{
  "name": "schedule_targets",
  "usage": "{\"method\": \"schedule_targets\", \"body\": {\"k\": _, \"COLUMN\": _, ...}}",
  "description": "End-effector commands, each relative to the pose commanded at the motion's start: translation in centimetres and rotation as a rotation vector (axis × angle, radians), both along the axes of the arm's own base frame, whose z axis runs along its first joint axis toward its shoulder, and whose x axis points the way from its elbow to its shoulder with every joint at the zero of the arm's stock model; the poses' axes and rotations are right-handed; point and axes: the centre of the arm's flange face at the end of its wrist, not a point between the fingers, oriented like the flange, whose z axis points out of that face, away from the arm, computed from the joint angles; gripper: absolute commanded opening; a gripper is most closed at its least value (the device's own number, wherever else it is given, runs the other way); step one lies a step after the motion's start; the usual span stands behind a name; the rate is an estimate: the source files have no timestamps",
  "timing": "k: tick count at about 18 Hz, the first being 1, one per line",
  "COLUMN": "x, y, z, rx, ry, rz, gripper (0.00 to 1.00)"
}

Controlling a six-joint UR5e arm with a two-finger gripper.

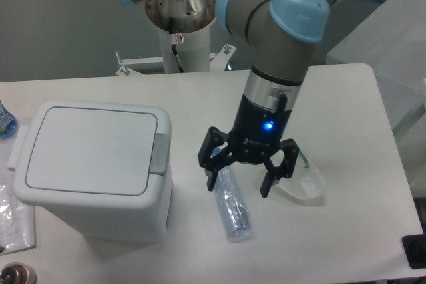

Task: Open the trash can
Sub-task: 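Move the open gripper over the water bottle toward the trash can's grey button, then press down on the grey button with the gripper finger to pop the lid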

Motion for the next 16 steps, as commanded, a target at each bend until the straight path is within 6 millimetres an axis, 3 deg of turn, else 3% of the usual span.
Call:
{"method": "schedule_targets", "body": {"k": 4, "x": 2.3, "y": -1.7, "z": 0.1, "rx": -0.006, "ry": -0.005, "rz": -0.005, "gripper": 1.00}}
{"method": "schedule_targets", "body": {"k": 9, "x": 4.9, "y": -0.1, "z": 0.3, "rx": -0.006, "ry": -0.003, "rz": -0.049, "gripper": 1.00}}
{"method": "schedule_targets", "body": {"k": 16, "x": 6.1, "y": 0.4, "z": -1.0, "rx": -0.024, "ry": -0.014, "rz": -0.072, "gripper": 1.00}}
